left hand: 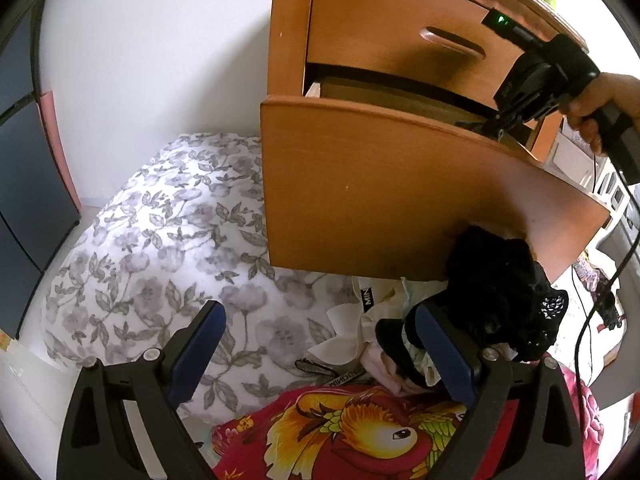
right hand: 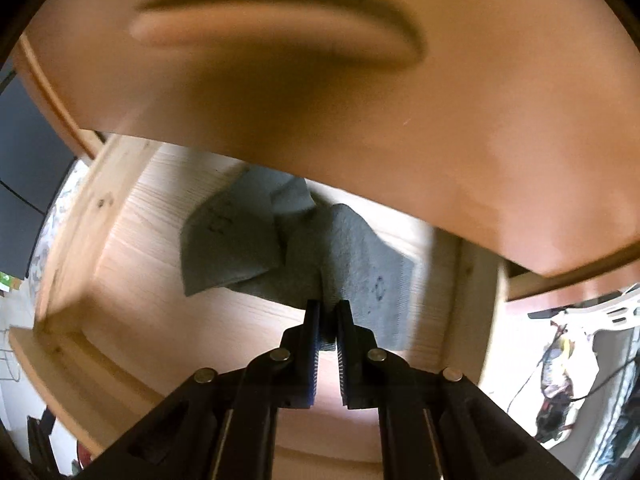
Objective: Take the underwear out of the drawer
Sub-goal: 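Lift the grey-green socks up out of the drawer with the right gripper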
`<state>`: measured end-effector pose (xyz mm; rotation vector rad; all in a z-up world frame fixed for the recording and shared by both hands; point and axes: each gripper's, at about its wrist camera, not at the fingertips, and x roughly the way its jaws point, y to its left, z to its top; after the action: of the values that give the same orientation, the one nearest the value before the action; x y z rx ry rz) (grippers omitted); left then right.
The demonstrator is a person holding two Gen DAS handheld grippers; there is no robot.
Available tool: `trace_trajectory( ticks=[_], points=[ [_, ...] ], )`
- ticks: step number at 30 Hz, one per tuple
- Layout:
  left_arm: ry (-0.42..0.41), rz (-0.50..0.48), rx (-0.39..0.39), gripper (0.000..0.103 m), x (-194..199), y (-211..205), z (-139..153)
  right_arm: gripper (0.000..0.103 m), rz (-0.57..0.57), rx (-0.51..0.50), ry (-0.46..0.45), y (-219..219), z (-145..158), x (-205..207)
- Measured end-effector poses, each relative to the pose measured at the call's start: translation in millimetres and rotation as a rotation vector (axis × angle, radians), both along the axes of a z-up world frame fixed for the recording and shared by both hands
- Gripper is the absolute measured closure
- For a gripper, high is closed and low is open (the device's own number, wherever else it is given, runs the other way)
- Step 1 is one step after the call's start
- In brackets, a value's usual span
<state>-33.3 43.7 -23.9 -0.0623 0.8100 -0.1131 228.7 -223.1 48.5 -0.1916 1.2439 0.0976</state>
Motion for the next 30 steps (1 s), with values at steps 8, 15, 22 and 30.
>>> trace_trajectory(
  ticks=[8,15,22,30],
  points=[
    [-0.013,0.011,0.012,0.007,-4.3,1.1,4.9,0.095,0.011,-0.012,-0.071,5.7,41.1,-24.9],
    [-0.037,0.001,0.028,0.007,-11.9,-3.6,14.4,0.095,0.018,0.007,-0.131,11.1,71.6,-45.0],
    [-0.065,-0.004,0.04,0.007,-20.6,-7.7,25.7,0.095,0.024,0.03,-0.193,0.6,91.0,-71.1],
    [-0.097,-0.003,0.05,0.007,-32.4,-11.4,40.1,0.095,0.018,0.068,-0.287,-6.6,138.0,-101.7]
  ],
)
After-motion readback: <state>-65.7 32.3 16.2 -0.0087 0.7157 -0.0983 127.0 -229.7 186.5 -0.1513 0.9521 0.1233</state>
